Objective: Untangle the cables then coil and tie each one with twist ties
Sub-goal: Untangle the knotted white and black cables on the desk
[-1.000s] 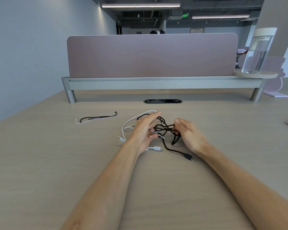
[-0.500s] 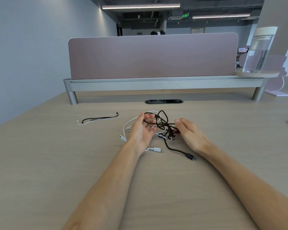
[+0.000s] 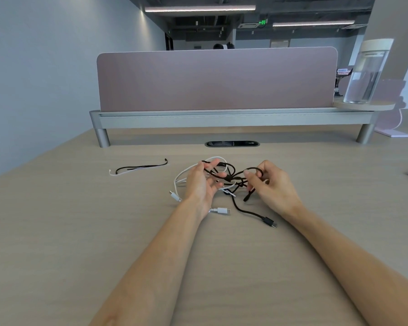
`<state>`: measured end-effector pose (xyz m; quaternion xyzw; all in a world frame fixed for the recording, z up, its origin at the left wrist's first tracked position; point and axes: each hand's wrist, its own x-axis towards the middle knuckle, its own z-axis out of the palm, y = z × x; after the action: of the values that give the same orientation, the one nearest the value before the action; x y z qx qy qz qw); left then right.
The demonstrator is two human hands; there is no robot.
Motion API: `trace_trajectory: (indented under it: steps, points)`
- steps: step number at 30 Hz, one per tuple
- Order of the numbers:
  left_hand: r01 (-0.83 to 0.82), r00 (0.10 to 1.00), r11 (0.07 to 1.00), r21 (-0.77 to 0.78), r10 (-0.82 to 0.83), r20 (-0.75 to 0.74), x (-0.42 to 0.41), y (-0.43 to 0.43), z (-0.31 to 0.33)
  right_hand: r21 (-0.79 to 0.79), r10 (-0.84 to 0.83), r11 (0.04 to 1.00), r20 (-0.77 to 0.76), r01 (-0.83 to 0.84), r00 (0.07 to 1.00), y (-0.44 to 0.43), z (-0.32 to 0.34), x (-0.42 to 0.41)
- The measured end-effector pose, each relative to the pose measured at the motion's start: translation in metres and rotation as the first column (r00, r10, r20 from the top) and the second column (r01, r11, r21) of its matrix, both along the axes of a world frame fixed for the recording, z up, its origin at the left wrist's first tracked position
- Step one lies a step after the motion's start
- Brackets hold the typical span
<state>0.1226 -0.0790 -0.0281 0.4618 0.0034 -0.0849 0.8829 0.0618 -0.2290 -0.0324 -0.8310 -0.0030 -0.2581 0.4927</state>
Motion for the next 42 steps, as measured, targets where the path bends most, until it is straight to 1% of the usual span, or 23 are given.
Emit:
trace_trajectory:
  steps: [3,6,10,12,14,16,20,26,28,30,32,34,36,37,39,40,42]
  points:
    - [0.008,0.999,1.0,0.03,-0.009,0.033,-0.002,-0.001,0.001,0.081,-0.069,0.994,0.007,0.069,0.998,-0.006,0.0,0.002]
    - [-0.004,0.994,0.984,0.178,-0.015,0.104,-0.005,-0.007,0.001,0.153,-0.108,0.983,0.013,0.105,0.994,-0.011,-0.001,0.004]
    - [0.013,0.978,0.925,0.38,-0.09,0.187,-0.008,-0.011,-0.002,0.3,-0.079,0.952,0.039,0.064,0.996,-0.013,0.002,0.004]
    - [0.005,0.956,0.873,0.487,-0.147,0.254,-0.009,-0.012,-0.006,0.321,-0.046,0.947,0.04,0.031,0.998,-0.013,0.002,0.003]
    - [-0.048,0.918,0.808,0.588,-0.197,0.346,-0.009,-0.013,-0.009,0.308,-0.015,0.951,0.045,0.001,0.999,-0.012,0.002,0.003]
    - [-0.097,0.881,0.774,0.626,-0.226,0.416,-0.01,-0.015,-0.012,0.287,0.009,0.958,0.056,-0.025,0.998,-0.01,0.002,0.002]
    - [-0.137,0.848,0.756,0.64,-0.244,0.47,-0.011,-0.015,-0.013,0.271,0.032,0.962,0.051,-0.045,0.998,-0.007,0.004,0.0]
    - [-0.204,0.824,0.749,0.63,-0.216,0.523,-0.013,-0.015,-0.011,0.294,0.041,0.955,0.028,-0.048,0.999,-0.003,0.006,-0.003]
    - [-0.204,0.86,0.763,0.614,-0.16,0.484,-0.015,-0.015,-0.009,0.276,0.007,0.961,-0.003,-0.006,1.0,-0.005,0.005,-0.002]
    - [-0.183,0.907,0.806,0.563,-0.082,0.413,-0.017,-0.014,-0.007,0.26,0.003,0.966,-0.044,0.008,0.999,-0.007,0.003,-0.001]
    - [-0.197,0.931,0.834,0.516,-0.006,0.365,-0.019,-0.013,-0.004,0.259,0.043,0.966,-0.081,-0.021,0.996,-0.004,0.002,-0.001]
    - [-0.225,0.942,0.862,0.454,0.074,0.327,-0.017,-0.012,-0.002,0.273,0.08,0.961,-0.083,-0.054,0.993,-0.001,0.002,0.001]
    - [-0.259,0.951,0.888,0.38,0.164,0.264,-0.014,-0.011,0.0,0.31,0.08,0.949,-0.067,-0.055,0.995,-0.004,-0.001,0.004]
    - [-0.267,0.953,0.899,0.348,0.194,0.231,-0.013,-0.01,0.001,0.322,0.055,0.946,-0.073,-0.029,0.996,-0.007,-0.002,0.006]
    - [-0.264,0.958,0.911,0.317,0.21,0.195,-0.012,-0.01,0.001,0.398,0.024,0.917,-0.081,0.011,0.996,-0.01,-0.003,0.008]
    - [-0.259,0.96,0.914,0.313,0.208,0.189,-0.012,-0.01,0.001,0.479,0.038,0.878,-0.067,-0.002,0.997,-0.011,-0.002,0.008]
    - [-0.254,0.961,0.914,0.316,0.202,0.19,-0.013,-0.011,0.001,0.669,0.092,0.74,0.004,-0.071,0.996,-0.01,0.001,0.009]
